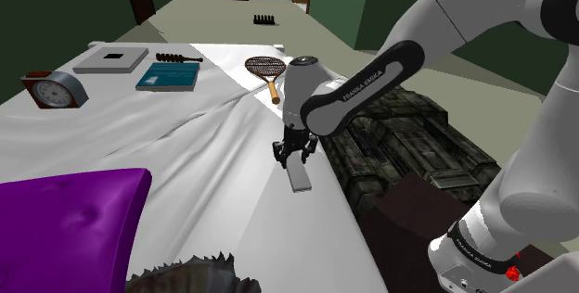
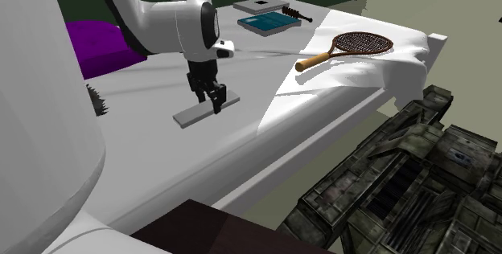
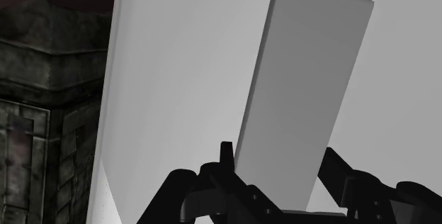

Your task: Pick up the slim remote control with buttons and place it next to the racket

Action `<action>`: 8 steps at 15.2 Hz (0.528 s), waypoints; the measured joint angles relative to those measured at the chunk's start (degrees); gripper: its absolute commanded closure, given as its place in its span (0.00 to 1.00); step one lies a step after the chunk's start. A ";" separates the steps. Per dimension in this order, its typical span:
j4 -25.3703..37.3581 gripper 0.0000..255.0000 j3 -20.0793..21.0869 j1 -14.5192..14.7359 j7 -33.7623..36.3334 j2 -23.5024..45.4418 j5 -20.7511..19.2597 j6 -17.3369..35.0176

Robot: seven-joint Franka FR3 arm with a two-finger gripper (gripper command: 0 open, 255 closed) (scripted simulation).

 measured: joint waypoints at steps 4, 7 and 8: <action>0.49 1.00 0.43 -0.22 -1.07 -2.62 1.55 -2.93; 1.25 1.00 0.56 -0.38 -1.83 -4.17 2.46 -5.11; 1.40 1.00 0.63 -0.39 -2.05 -4.81 2.81 -5.86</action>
